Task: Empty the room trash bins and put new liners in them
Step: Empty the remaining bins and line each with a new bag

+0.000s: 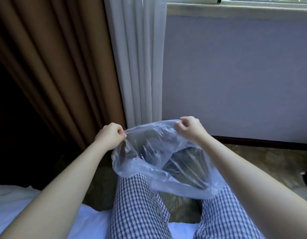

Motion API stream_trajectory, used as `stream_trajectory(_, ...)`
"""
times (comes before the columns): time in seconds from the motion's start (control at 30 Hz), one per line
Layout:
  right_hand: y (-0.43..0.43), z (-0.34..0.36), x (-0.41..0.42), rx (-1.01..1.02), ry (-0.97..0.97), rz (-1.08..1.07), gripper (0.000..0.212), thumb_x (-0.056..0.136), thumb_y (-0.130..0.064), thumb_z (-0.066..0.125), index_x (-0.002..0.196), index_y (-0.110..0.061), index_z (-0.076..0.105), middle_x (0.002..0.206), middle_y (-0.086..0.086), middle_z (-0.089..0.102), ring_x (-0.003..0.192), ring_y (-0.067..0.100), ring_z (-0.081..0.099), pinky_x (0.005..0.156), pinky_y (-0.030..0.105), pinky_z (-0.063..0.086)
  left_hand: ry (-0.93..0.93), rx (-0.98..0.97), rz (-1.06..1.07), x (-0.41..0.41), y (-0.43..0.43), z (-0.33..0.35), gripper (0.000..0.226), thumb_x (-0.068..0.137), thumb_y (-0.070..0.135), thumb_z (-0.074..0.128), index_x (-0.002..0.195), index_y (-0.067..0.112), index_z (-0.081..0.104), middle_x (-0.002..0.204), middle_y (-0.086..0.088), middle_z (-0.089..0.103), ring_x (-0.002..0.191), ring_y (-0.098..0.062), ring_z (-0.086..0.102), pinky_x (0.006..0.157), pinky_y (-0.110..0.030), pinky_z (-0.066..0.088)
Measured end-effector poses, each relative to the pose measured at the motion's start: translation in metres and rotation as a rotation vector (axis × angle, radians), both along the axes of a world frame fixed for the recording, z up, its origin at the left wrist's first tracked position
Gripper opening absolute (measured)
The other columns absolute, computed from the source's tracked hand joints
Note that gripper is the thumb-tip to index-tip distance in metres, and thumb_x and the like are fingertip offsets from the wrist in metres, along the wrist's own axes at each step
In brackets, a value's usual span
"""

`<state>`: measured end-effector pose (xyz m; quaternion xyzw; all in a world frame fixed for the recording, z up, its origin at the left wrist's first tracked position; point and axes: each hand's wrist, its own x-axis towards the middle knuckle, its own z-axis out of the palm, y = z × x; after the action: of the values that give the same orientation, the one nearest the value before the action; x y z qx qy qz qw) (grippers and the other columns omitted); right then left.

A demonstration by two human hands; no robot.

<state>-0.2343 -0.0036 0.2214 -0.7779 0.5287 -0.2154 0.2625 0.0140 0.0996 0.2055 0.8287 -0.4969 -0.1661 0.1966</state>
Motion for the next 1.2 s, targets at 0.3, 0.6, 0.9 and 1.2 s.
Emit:
stream_trajectory(0.3, 0.001, 0.018, 0.013, -0.182, 0.325, 0.353, 0.101, 0.076, -0.045, 0.071, 0.152, -0.023, 0.009, 0.153, 0.002, 0.027, 0.144, 0.019, 0.018, 0.115, 0.034, 0.014, 0.206, -0.292, -0.022, -0.049, -0.034, 0.010, 0.017, 0.095, 0.018, 0.044, 0.078, 0.019, 0.047, 0.081, -0.011, 0.066, 0.073, -0.031, 0.062, 0.068, -0.036, 0.049)
stream_trajectory(0.6, -0.043, -0.013, 0.064, -0.028, 0.136, 0.351, 0.032, 0.091, -0.011, 0.049, 0.060, -0.012, 0.043, 0.057, -0.002, 0.036, 0.068, 0.024, 0.037, 0.058, 0.032, 0.025, -0.057, -0.157, -0.164, -0.041, -0.057, 0.010, 0.041, 0.077, 0.053, 0.066, 0.095, 0.023, 0.044, 0.084, 0.002, 0.057, 0.085, -0.029, 0.057, 0.073, -0.036, 0.045)
stream_trajectory(0.9, -0.112, -0.044, 0.062, 0.403, -0.621, -0.251, 0.035, 0.098, -0.009, 0.034, 0.065, -0.015, 0.042, 0.064, 0.006, 0.051, 0.041, 0.016, 0.041, 0.050, 0.026, 0.038, 0.375, 0.168, 0.261, -0.027, -0.076, -0.045, 0.075, 0.077, 0.062, 0.063, 0.129, 0.011, 0.046, 0.128, -0.010, 0.056, 0.116, -0.029, 0.054, 0.092, -0.032, 0.043)
stream_trajectory(1.2, -0.143, -0.091, 0.077, 0.614, -0.771, -0.597, 0.033, 0.098, -0.001, 0.034, 0.068, -0.013, 0.042, 0.067, 0.002, 0.042, 0.051, 0.010, 0.042, 0.044, 0.016, 0.037, 1.405, 0.112, 0.402, -0.033, -0.092, -0.072, 0.055, 0.089, 0.066, 0.026, 0.135, 0.040, 0.043, 0.146, -0.001, 0.042, 0.116, -0.019, 0.054, 0.076, -0.032, 0.056)
